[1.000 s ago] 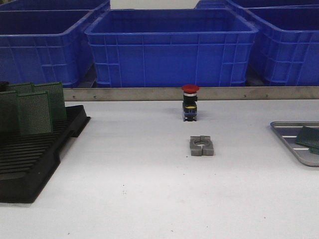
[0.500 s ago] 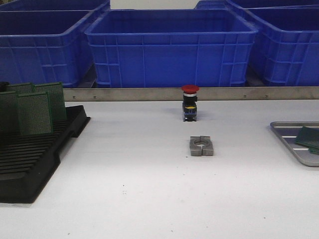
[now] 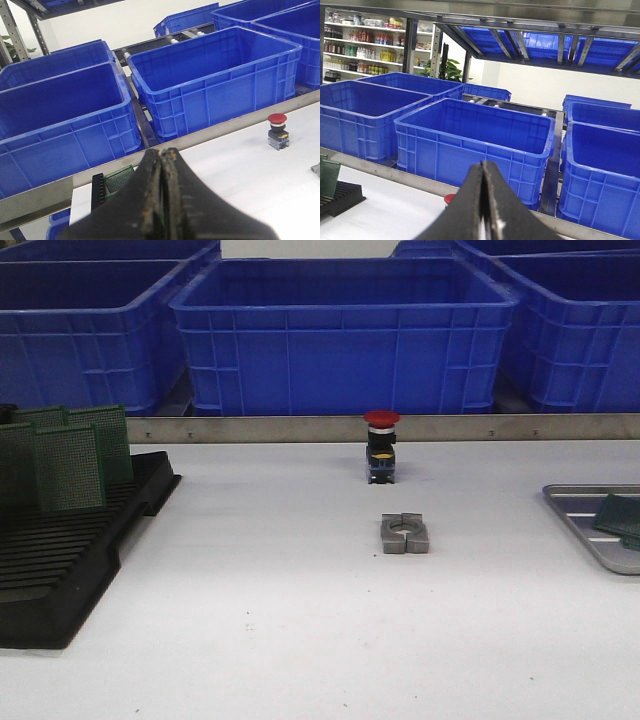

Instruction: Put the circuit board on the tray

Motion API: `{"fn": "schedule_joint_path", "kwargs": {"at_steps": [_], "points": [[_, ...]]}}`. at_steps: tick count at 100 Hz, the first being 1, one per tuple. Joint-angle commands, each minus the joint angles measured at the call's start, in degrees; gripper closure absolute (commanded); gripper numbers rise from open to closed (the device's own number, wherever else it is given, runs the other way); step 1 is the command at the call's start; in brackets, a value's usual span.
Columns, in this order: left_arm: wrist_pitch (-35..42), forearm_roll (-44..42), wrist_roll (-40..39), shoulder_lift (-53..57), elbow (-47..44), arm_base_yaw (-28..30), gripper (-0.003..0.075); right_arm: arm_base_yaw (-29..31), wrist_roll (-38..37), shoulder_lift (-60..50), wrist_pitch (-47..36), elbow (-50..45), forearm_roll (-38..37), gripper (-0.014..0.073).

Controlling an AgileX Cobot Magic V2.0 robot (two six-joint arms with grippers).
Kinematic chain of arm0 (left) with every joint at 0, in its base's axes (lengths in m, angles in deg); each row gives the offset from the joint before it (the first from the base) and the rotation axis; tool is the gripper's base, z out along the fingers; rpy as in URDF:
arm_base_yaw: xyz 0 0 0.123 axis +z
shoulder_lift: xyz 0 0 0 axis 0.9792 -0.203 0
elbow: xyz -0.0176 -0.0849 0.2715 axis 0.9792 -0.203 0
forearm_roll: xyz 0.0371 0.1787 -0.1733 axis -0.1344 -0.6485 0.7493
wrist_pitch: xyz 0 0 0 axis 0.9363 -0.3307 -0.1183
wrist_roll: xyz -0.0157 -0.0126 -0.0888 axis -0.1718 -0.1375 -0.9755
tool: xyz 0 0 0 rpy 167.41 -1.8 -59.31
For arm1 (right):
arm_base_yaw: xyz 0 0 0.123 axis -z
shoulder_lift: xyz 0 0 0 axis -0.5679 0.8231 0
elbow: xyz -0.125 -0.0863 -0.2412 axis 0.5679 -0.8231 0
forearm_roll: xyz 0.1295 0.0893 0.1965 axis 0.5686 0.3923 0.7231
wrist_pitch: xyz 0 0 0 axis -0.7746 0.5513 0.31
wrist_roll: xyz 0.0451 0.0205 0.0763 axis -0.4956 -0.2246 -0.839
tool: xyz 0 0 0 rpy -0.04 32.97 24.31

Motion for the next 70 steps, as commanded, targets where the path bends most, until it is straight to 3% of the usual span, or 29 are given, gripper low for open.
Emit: {"fn": "schedule_joint_path", "kwargs": {"at_steps": [1,24,33,43,55,60,70], "points": [[4.3,1.1,-0.7,-0.5,1.6,0.2,0.0741,-0.1,0.6,0.5,-0.5,1.4,1.2,0.0653],[4.5,0.8,-0.7,-0.5,1.4,0.2,0.0741,-0.1,0.6,0.5,-0.5,1.4,1.2,0.0653],[9.3,-4.9,-1.9,-0.4,-0.5,0.3,0.0741,-0.1,0.6,0.5,-0.5,1.4,1.2,0.0653],[13.7,-12.7,-18.0,1.8,-4.6,2.3,0.0741,-0.1,0.6,0.5,-0.6,1.4,1.2,0.0653],[14.6,-32.3,-43.8,5.1,-10.7,6.7,0.0741,-0.1,0.6,0.5,-0.6,1.4,1.2,0.0653],[14.9,-34.6,-47.8,6.9,-13.6,8.1,0.0741,-0.1,0.6,0.5,-0.6,1.4,1.2,0.0653],[15.0,-34.0,-47.6,11.9,-19.7,8.6,0.0741,-0.1,0.6,0.5,-0.6,1.4,1.2,0.0653]]}}
